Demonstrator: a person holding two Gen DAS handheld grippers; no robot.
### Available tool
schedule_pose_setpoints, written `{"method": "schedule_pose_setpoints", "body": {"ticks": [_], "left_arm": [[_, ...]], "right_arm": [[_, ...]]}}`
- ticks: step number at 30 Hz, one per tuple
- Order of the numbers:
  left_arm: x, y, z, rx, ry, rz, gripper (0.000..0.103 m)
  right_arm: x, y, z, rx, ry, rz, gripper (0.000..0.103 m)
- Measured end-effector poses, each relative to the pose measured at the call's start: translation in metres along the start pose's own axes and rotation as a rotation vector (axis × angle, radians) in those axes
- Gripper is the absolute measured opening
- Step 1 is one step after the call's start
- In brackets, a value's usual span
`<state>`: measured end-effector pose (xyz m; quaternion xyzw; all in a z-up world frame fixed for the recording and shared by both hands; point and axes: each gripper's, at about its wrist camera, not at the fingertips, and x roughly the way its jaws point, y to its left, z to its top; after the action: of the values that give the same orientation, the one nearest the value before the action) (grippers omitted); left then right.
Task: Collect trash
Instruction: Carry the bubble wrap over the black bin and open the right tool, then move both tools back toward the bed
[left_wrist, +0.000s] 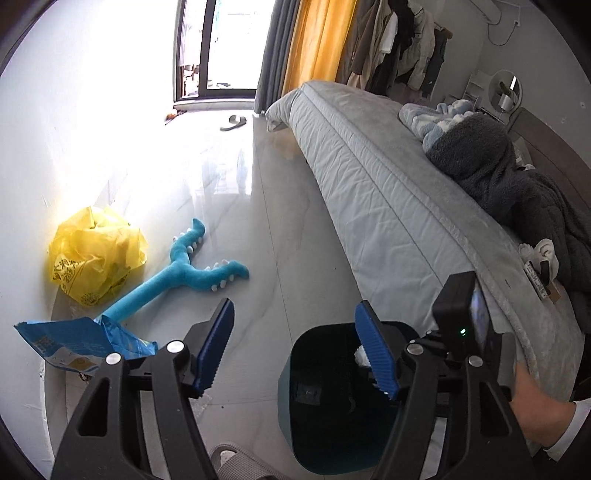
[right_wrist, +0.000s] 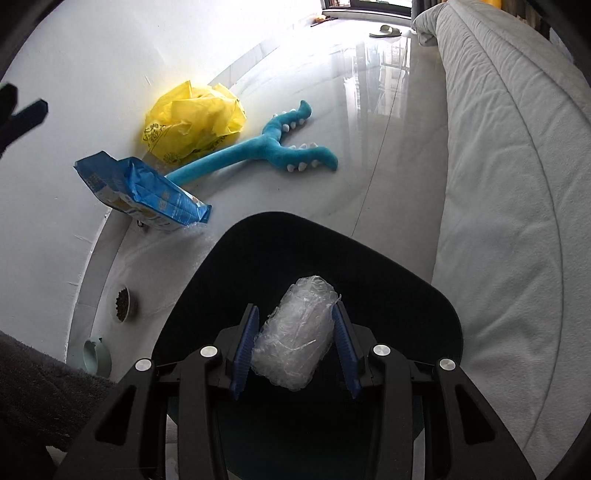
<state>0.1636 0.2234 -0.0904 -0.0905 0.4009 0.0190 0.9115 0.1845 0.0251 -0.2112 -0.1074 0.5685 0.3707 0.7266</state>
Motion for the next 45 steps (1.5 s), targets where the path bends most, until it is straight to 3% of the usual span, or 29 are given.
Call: {"method": "schedule_pose_setpoints", "body": {"ticks": [3, 7, 12, 24, 35, 45], "left_arm": [[-0.013, -0.008, 0.006, 0.021, -0.057, -0.006, 0.071], [-0.028, -0.018, 0.016, 0.025, -0.128, -0.027, 0.075], [-0.043, -0.033, 0.027, 0.028, -0.209, -0.043, 0.077], [-0.068, -0.073, 0.052, 0.008, -0.326, -0.076, 0.081], [-0.051, -0.132, 0.057, 0.076, -0.325, -0.093, 0.088], [-0.026, -0.172, 0.055, 0.085, -0.27, -0.163, 0.089]], "right_arm": [[0.003, 0.0, -0.004, -0.004, 0.022, -0.008, 0.044], [0.002, 0.002, -0.006, -0.018, 0.033, -0.014, 0.062], [-0.011, 0.004, -0.008, -0.016, 0.024, 0.003, 0.066], [-0.089, 0.0, -0.013, -0.032, -0.121, 0.071, 0.071], [-0.173, -0.046, -0.03, -0.027, -0.347, 0.042, 0.077], [-0.219, -0.111, -0.055, 0.055, -0.452, -0.066, 0.078]]}}
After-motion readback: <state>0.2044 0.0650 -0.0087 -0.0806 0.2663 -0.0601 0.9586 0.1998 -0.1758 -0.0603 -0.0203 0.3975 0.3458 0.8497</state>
